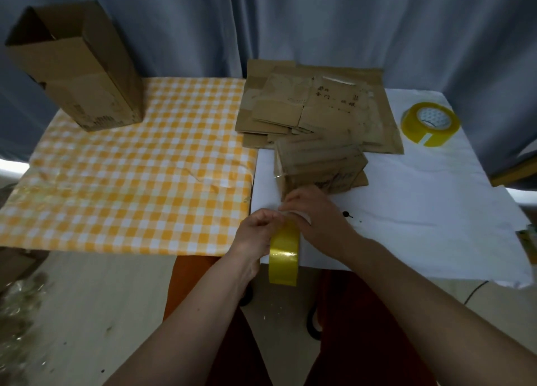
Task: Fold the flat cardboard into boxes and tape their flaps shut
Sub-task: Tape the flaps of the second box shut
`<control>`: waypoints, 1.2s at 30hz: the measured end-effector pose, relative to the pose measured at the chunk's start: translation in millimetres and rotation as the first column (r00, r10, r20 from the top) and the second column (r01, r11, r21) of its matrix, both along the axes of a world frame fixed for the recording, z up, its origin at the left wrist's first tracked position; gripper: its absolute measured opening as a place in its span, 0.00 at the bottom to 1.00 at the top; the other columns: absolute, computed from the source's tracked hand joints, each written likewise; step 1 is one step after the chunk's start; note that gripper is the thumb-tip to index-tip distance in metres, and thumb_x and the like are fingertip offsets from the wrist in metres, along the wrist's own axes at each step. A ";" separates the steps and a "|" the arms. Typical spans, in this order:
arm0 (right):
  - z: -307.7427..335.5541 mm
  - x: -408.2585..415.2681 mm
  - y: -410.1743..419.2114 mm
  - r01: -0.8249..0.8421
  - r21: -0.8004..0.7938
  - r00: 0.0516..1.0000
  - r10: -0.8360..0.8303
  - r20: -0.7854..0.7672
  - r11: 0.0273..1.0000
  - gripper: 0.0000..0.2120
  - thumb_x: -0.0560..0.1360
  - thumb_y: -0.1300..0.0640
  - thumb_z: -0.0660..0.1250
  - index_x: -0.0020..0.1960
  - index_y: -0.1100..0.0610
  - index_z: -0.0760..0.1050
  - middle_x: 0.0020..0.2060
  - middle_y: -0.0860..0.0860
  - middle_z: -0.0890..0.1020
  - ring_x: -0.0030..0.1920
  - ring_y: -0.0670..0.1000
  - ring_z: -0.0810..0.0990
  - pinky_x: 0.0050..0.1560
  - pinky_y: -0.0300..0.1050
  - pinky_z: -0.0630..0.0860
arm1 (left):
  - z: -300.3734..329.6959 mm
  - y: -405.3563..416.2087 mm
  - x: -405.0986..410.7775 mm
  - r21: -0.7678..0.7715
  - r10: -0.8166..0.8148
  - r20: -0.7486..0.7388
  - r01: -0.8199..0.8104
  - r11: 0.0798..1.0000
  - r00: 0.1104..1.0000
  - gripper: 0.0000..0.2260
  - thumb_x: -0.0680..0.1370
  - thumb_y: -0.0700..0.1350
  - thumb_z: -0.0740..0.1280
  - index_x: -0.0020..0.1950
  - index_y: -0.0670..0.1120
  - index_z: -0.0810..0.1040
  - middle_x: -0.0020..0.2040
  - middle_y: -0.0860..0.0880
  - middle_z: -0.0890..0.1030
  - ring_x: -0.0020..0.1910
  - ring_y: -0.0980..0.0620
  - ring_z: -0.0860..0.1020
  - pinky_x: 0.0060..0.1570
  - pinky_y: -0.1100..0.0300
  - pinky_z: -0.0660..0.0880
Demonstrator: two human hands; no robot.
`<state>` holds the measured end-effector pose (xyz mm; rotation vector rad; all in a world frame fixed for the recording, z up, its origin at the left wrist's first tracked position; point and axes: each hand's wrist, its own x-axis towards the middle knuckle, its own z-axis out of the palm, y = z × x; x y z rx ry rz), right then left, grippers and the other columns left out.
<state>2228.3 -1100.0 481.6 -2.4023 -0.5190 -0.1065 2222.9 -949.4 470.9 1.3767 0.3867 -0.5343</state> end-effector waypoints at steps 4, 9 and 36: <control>0.7 -9.8 -6.4 0.123 0.043 0.985 -0.116 -0.130 0.992 0.09 0.76 0.62 0.65 0.55 0.62 0.80 0.48 0.57 0.81 0.50 0.55 0.76 0.53 0.53 0.73 | 2.3 -5.9 -9.0 0.032 -0.003 0.038 0.002 1.000 0.999 0.06 0.77 0.40 0.68 0.41 0.46 0.79 0.36 0.50 0.80 0.32 0.55 0.79 0.30 0.63 0.75; 8.8 -18.6 -7.2 0.263 0.091 0.935 -0.231 -0.270 0.960 0.07 0.74 0.58 0.69 0.49 0.58 0.82 0.45 0.54 0.82 0.46 0.50 0.79 0.52 0.49 0.76 | 5.2 -10.2 -17.3 0.187 -0.025 0.129 0.000 0.982 0.991 0.04 0.77 0.42 0.70 0.42 0.48 0.82 0.44 0.49 0.82 0.44 0.49 0.80 0.45 0.53 0.77; 17.2 -44.7 -136.0 0.552 0.017 0.814 -0.534 -0.228 0.834 0.02 0.76 0.64 0.64 0.44 0.61 0.74 0.36 0.51 0.74 0.36 0.49 0.68 0.32 0.37 0.61 | 24.2 -119.7 2.8 0.426 -0.361 0.320 0.207 0.881 0.876 0.25 0.75 0.38 0.70 0.71 0.45 0.67 0.52 0.50 0.80 0.56 0.51 0.78 0.58 0.58 0.73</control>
